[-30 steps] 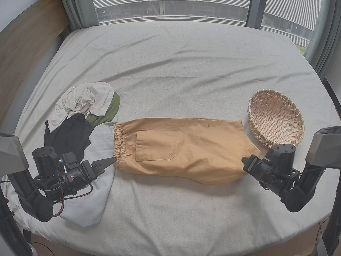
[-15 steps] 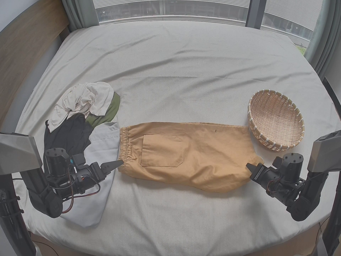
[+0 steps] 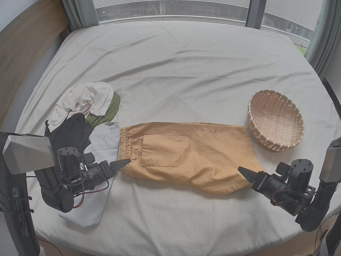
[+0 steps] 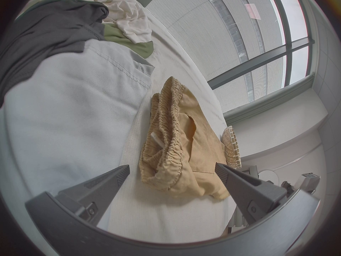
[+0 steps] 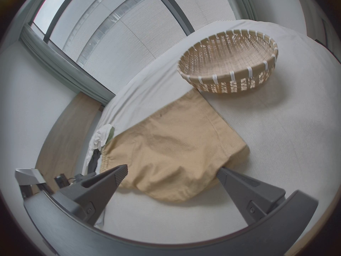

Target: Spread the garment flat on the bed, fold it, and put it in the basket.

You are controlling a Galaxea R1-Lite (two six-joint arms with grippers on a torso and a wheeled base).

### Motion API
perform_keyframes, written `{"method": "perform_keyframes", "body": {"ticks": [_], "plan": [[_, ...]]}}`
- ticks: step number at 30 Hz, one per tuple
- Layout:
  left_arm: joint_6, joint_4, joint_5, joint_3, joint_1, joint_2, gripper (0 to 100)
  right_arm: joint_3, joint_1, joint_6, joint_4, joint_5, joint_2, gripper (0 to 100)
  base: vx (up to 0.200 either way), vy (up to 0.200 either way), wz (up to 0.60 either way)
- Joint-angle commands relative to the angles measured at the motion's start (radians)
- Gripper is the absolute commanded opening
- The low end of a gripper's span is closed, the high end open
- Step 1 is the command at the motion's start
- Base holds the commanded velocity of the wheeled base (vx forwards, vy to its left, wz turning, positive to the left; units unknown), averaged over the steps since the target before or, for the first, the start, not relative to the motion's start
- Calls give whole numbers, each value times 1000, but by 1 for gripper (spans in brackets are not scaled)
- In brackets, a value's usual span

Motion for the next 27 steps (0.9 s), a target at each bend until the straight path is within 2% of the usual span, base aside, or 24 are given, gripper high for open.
{"method": "perform_keyframes", "body": {"ticks": [1,12,21,22,27], "plan": [[0,40,1,-106,-15,72,100,43,-4,-4,8,-1,-167,100,0,0,0],[-9,135,-1,-284,-24,109,100,100,-26,-9,11,-1,-285,100,0,0,0],[-48,153,-1,-316,-50,120,100,96,-24,-9,5,1,-282,100,0,0,0],[-58,152,-2,-316,-50,120,0,96,-24,-9,3,2,-282,100,0,0,0],[-88,141,-4,-304,-46,120,0,98,-24,-9,2,2,-280,100,0,0,0]]}}
